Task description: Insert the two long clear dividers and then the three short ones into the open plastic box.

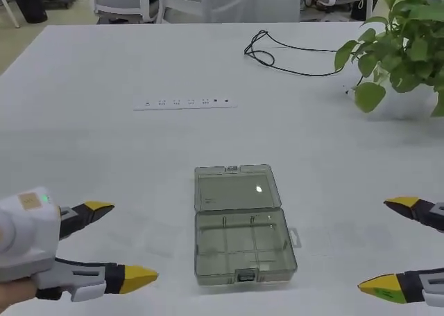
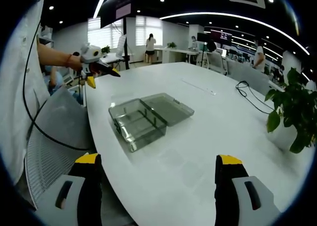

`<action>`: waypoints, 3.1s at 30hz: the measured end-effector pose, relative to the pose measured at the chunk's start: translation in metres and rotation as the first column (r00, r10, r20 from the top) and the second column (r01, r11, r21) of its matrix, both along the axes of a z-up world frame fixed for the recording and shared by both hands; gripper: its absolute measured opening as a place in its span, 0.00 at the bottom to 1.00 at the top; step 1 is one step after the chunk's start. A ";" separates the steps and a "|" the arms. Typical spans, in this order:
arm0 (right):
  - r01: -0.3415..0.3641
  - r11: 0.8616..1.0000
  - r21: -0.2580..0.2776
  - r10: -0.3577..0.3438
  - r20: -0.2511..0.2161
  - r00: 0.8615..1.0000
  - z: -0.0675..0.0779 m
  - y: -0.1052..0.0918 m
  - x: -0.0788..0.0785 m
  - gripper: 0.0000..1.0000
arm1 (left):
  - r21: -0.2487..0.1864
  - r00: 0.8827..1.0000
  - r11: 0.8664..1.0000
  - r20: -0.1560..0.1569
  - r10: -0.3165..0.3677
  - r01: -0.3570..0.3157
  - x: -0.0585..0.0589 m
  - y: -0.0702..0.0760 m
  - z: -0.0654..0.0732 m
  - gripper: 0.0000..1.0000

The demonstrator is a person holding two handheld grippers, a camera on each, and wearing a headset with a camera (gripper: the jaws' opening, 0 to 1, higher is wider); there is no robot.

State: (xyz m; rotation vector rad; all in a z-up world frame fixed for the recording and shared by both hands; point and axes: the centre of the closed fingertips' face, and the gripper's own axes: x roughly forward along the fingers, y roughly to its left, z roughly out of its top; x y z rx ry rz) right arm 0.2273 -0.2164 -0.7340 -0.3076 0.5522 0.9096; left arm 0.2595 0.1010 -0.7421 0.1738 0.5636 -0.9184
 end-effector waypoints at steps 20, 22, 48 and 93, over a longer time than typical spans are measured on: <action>0.007 1.000 0.013 -0.007 -0.004 1.000 0.002 0.001 0.001 0.94 | 0.192 0.973 0.967 -0.122 0.195 -0.169 0.024 0.042 -0.043 0.71; 0.008 1.000 0.016 -0.008 -0.006 1.000 0.002 0.001 0.001 0.93 | 0.221 0.968 0.960 -0.142 0.206 -0.172 0.023 0.044 -0.049 0.67; 0.017 0.999 0.030 -0.016 -0.013 1.000 -0.001 0.004 0.000 0.92 | 0.417 0.897 0.881 -0.266 0.353 -0.223 0.027 0.063 -0.105 0.49; 0.013 0.999 0.040 -0.012 -0.027 1.000 -0.001 0.009 -0.004 0.87 | 0.399 0.879 0.878 -0.274 0.391 -0.266 0.027 0.064 -0.093 0.30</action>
